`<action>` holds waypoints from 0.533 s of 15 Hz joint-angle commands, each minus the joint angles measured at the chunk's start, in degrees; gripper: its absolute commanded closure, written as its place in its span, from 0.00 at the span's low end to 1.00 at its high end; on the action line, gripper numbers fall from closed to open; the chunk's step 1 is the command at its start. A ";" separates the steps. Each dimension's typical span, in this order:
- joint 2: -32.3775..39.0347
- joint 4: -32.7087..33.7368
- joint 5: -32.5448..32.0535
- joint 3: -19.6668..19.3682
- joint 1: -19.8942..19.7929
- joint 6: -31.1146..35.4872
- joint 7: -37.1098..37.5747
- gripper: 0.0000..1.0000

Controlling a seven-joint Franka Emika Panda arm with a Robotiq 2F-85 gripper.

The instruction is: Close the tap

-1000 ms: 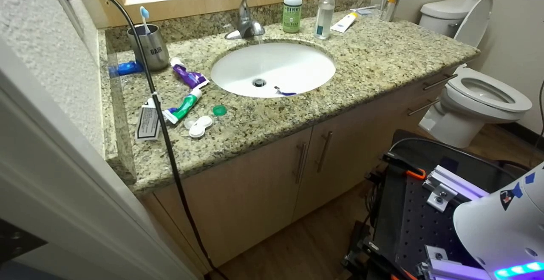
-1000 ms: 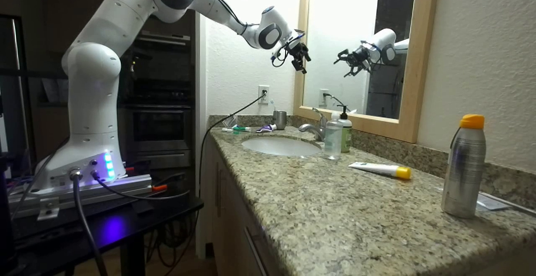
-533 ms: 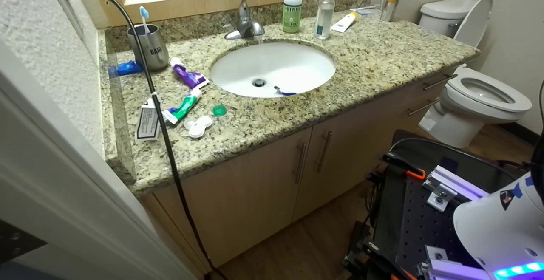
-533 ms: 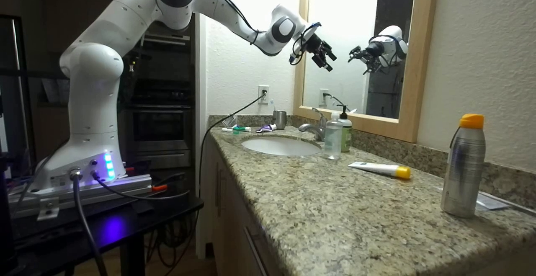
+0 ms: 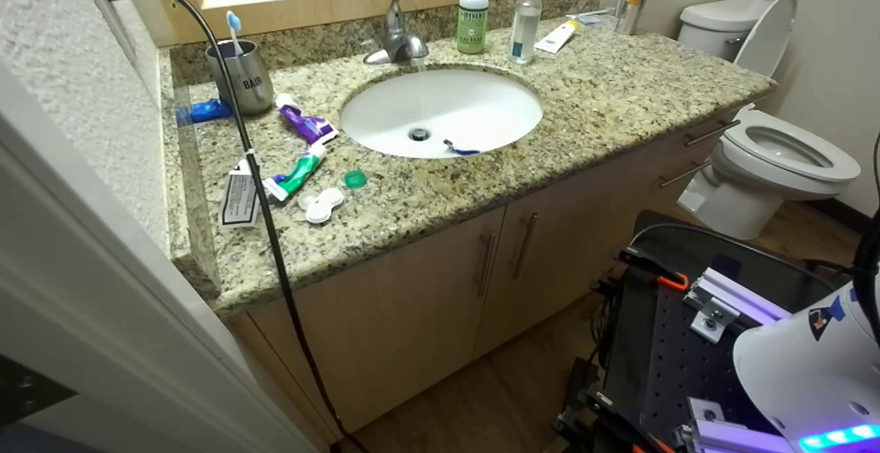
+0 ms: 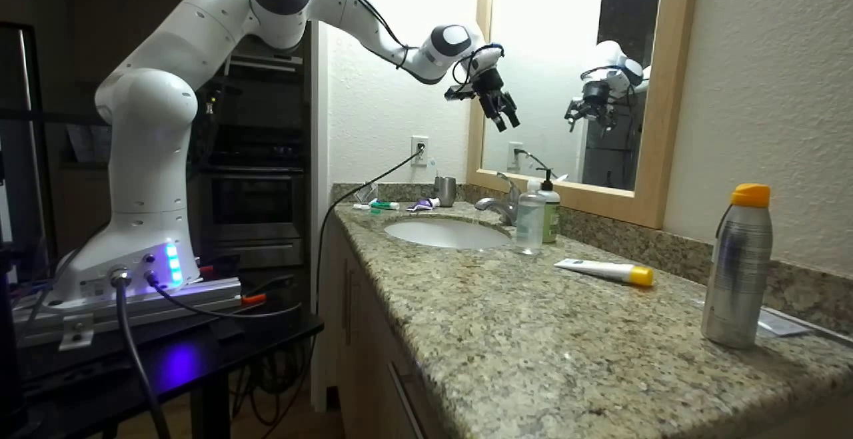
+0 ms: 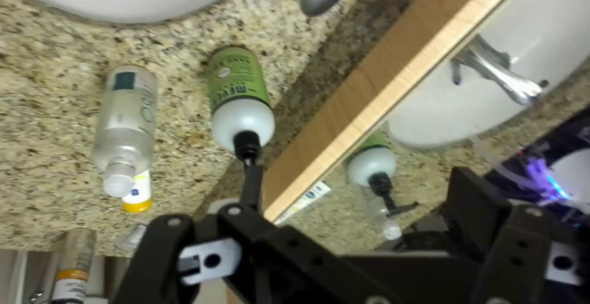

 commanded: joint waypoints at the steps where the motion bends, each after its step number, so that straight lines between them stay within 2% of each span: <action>1: 0.24 1.13 -1.18 1.12 -0.66 -4.08 0.01 0.00; 3: 1.01 3.19 -2.21 2.41 -1.56 -8.39 0.06 0.00; 5: 1.42 3.82 -2.27 2.53 -1.78 -9.06 0.06 0.00; 8: 6.52 6.63 -3.49 2.17 -0.86 -10.77 2.58 0.00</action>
